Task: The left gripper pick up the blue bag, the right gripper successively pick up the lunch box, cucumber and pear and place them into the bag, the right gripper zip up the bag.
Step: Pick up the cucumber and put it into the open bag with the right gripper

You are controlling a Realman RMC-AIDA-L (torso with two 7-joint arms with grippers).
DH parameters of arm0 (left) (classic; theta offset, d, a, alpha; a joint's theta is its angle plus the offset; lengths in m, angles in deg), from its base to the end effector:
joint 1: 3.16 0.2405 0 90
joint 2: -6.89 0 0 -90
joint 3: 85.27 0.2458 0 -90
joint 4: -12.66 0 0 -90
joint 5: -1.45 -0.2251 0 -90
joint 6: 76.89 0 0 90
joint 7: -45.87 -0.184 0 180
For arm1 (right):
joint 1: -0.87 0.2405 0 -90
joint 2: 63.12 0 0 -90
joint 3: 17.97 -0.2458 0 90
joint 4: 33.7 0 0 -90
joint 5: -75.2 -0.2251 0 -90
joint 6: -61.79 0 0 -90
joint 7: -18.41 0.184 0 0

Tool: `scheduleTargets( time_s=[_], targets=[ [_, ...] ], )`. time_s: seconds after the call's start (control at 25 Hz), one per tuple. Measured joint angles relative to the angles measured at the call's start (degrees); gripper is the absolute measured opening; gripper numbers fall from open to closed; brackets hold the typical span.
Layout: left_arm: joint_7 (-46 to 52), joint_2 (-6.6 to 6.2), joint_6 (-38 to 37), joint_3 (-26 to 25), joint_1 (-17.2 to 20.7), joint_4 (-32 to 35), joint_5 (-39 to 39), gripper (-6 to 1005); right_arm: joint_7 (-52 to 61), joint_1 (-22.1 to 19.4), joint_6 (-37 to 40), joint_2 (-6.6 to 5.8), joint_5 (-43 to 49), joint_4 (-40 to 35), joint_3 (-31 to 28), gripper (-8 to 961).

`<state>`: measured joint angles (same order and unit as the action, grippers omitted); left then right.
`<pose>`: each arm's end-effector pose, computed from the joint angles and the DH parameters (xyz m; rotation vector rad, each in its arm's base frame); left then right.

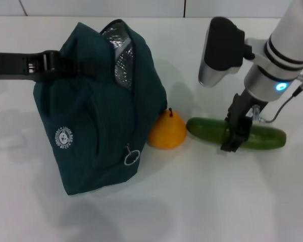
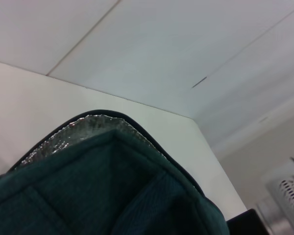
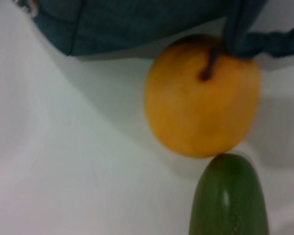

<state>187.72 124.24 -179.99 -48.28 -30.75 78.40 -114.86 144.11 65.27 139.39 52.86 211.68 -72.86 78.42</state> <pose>-0.2173 0.3497 0.0693 -2.4423 -1.6077 -0.7223 0.1357 0.4032 -0.1103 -2.9238 0.1826 -0.8893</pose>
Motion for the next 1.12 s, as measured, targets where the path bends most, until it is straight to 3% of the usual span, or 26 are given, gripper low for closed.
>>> scheduleTargets(
  time_s=[0.12,0.36,0.6,0.8,1.12],
  targets=[
    [0.00,-0.23,-0.13,-0.19,0.64,0.00,0.21,47,1.95,-0.70,2.45,-0.21,2.42,-4.16,-1.56,646],
    [0.00,-0.28,-0.23,-0.13,0.47,0.04,0.28,47,4.06,-5.61,10.12,-0.09,12.04,-17.32,-13.65,648],
    [0.00,-0.45,-0.26,-0.35,0.59,0.10,0.41,47,4.88,-6.97,10.59,-0.55,13.02,-22.92,-24.90,651],
    [0.01,-0.47,-0.26,-0.35,0.35,0.10,0.69,47,4.39,-10.48,7.42,-0.54,7.45,-26.81,-27.87,653],
    [0.23,-1.16,-0.48,-0.15,0.75,0.12,3.38,47,-5.66,-17.50,1.47,-0.48,-16.86,-31.07,-28.26,656]
  ],
)
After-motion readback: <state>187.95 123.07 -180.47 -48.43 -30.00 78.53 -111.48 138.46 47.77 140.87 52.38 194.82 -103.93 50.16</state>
